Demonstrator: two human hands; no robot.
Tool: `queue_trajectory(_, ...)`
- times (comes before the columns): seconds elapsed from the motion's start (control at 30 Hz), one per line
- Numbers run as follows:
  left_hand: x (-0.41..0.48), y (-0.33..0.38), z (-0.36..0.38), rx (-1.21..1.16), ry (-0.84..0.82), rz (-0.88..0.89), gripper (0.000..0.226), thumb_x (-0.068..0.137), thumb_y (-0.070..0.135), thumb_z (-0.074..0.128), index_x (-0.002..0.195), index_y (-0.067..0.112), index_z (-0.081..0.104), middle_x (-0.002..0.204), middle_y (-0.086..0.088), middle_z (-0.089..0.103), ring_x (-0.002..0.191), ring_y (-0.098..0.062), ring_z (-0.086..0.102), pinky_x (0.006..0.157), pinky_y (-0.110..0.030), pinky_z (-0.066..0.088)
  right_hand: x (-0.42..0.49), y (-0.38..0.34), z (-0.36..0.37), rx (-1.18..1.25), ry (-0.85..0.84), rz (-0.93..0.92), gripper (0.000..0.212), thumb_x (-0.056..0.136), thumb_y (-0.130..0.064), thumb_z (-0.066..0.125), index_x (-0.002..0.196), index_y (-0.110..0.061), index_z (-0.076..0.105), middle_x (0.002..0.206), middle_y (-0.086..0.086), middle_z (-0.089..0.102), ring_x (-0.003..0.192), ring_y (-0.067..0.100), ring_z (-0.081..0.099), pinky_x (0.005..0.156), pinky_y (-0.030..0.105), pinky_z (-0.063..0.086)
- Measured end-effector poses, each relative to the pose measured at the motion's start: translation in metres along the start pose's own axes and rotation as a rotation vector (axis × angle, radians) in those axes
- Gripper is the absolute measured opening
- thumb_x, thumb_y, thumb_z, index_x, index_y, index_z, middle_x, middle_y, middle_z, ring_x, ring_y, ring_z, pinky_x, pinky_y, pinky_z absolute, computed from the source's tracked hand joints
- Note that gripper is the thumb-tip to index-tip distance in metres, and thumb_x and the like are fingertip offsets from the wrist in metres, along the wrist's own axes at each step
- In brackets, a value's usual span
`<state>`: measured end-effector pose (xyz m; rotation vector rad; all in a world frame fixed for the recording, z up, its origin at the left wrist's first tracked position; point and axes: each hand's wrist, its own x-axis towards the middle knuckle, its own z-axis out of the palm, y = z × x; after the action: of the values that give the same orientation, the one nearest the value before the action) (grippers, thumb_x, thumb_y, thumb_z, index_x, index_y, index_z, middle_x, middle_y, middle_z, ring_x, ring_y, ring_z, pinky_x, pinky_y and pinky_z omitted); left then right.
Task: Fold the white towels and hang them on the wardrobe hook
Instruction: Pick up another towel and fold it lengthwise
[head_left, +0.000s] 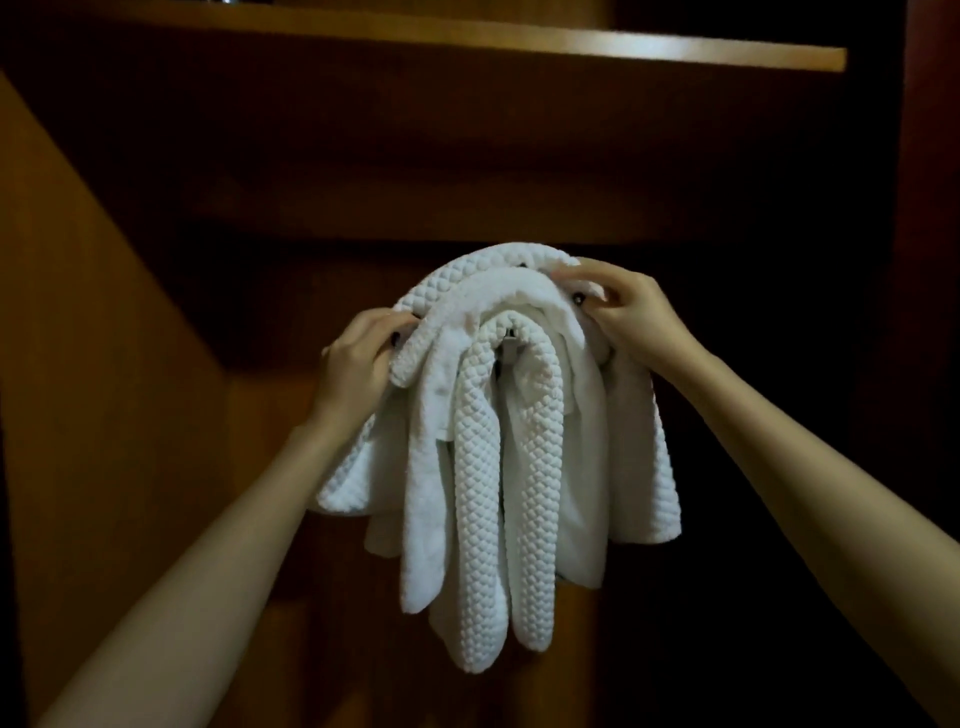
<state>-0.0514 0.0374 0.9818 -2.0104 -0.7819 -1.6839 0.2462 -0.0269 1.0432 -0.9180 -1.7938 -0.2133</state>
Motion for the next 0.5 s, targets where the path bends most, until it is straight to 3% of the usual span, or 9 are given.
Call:
queue_trajectory(0.1, -0.013, -0.002, -0.004, -0.061, -0.027, -0.020, 0.038, 0.087, -0.006, 0.051, 0.121, 0.009, 0.063, 0.122, -0.013, 0.061, 0.111, -0.025, 0.058, 0.092, -0.026, 0.044, -0.029, 0.014, -0.005, 0.010, 0.066, 0.046, 0.055, 0.084, 0.009, 0.051, 0.125, -0.024, 0.063, 0.132, -0.009, 0.059, 0.124, 0.000, 0.048, 0.099, 0.010, 0.039)
queue_trajectory(0.2, -0.033, -0.009, -0.008, -0.016, -0.233, -0.134, 0.050, 0.089, 0.001, 0.054, 0.134, 0.022, 0.051, 0.135, -0.008, 0.052, 0.119, -0.026, 0.052, 0.090, -0.027, 0.039, -0.065, 0.028, 0.003, -0.029, 0.072, 0.087, 0.063, 0.085, 0.003, 0.060, 0.134, -0.036, 0.052, 0.136, -0.016, 0.049, 0.124, -0.002, 0.043, 0.102, 0.020, 0.038)
queue_trajectory(0.27, -0.046, -0.014, -0.011, 0.001, -0.239, -0.196, 0.052, 0.089, 0.000, 0.052, 0.134, 0.025, 0.050, 0.135, -0.006, 0.054, 0.117, -0.025, 0.054, 0.087, -0.026, 0.038, -0.083, 0.038, 0.012, -0.103, 0.018, 0.112, 0.070, 0.087, -0.005, 0.065, 0.141, -0.042, 0.041, 0.141, -0.019, 0.040, 0.125, -0.001, 0.039, 0.100, 0.018, 0.034)
queue_trajectory(0.43, -0.038, -0.034, -0.035, 0.194, -0.148, -0.107, 0.051, 0.088, -0.004, 0.053, 0.133, 0.022, 0.052, 0.133, -0.006, 0.056, 0.113, -0.027, 0.058, 0.092, -0.037, 0.046, -0.067, 0.048, -0.003, -0.365, 0.106, 0.115, 0.076, 0.084, 0.010, 0.046, 0.142, -0.039, 0.040, 0.144, 0.005, 0.049, 0.124, 0.021, 0.050, 0.092, 0.032, 0.044)
queue_trajectory(0.5, -0.038, -0.043, -0.043, 0.286, -0.166, -0.097, 0.053, 0.088, -0.004, 0.054, 0.134, 0.021, 0.051, 0.132, -0.007, 0.055, 0.107, -0.031, 0.060, 0.086, -0.042, 0.050, -0.056, 0.047, -0.011, -0.488, 0.115, 0.071, 0.073, 0.085, 0.009, 0.040, 0.143, -0.036, 0.039, 0.143, 0.009, 0.048, 0.123, 0.031, 0.051, 0.090, 0.038, 0.046)
